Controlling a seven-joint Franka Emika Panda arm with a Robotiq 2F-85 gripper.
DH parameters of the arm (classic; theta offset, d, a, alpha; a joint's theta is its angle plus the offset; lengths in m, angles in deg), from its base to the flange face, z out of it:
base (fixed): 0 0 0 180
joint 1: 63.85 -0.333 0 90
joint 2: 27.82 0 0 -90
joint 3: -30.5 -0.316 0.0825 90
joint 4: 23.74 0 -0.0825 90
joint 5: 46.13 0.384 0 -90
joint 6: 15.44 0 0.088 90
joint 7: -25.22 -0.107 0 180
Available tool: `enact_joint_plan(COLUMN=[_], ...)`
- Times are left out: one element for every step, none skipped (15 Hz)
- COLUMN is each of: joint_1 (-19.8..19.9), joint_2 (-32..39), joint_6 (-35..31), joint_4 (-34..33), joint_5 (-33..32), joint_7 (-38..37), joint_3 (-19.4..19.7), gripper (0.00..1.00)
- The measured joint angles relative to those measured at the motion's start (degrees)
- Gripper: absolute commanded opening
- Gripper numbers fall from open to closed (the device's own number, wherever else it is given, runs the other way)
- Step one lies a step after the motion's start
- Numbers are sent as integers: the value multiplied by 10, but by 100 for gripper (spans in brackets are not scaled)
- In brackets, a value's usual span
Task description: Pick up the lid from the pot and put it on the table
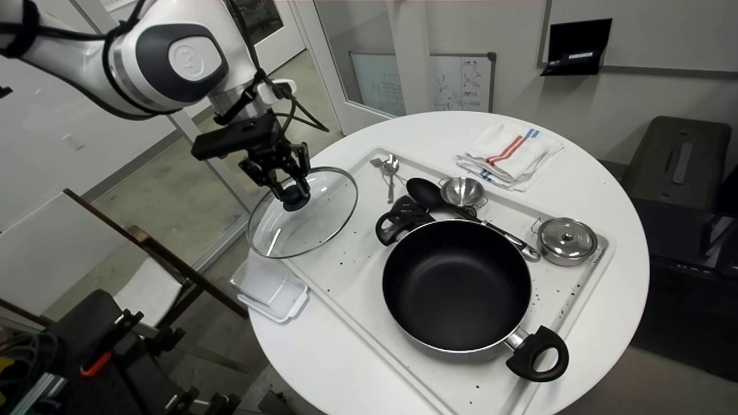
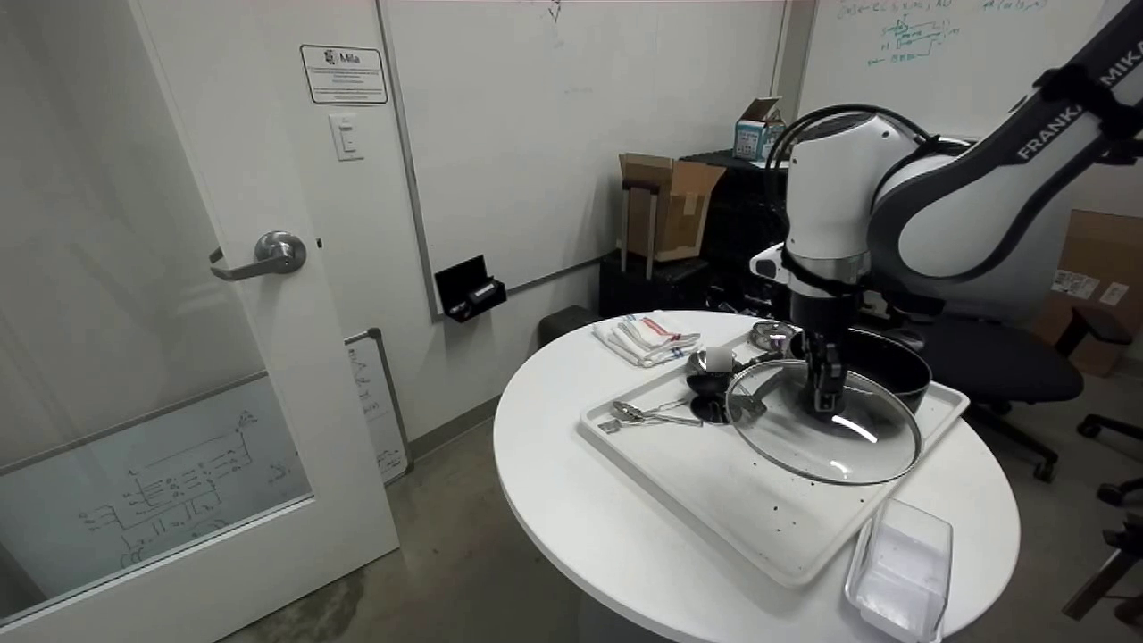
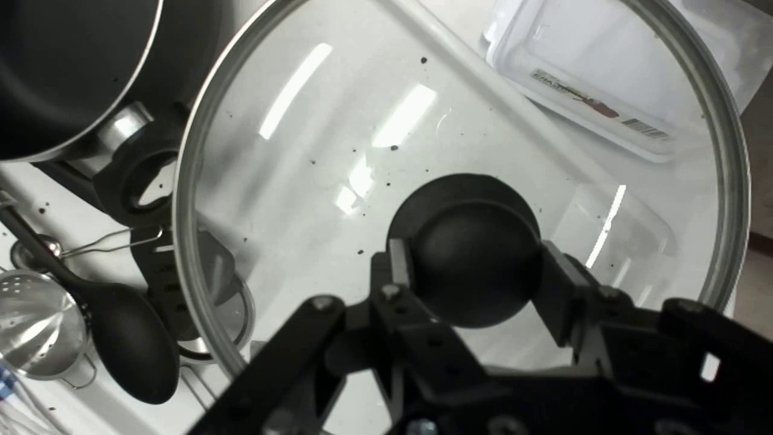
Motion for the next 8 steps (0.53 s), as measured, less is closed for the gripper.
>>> enact_joint_plan(joint_1=[-1, -1, -1, -1, 0, 0, 1, 2], joint_2=[1, 2, 4, 6, 9, 13, 17, 21], joint_6=[0, 0, 0, 0, 0, 0, 0, 0], joint_4=[1, 2, 2, 2, 2, 2, 2, 1], joint_5=[0, 0, 0, 0, 0, 0, 0, 0], joint_7=[0, 0, 0, 0, 0, 0, 0, 0], joint_3=[-2, -4, -5, -5, -5, -4, -4, -3], gripper=[25, 25, 25, 25, 25, 25, 25, 25])
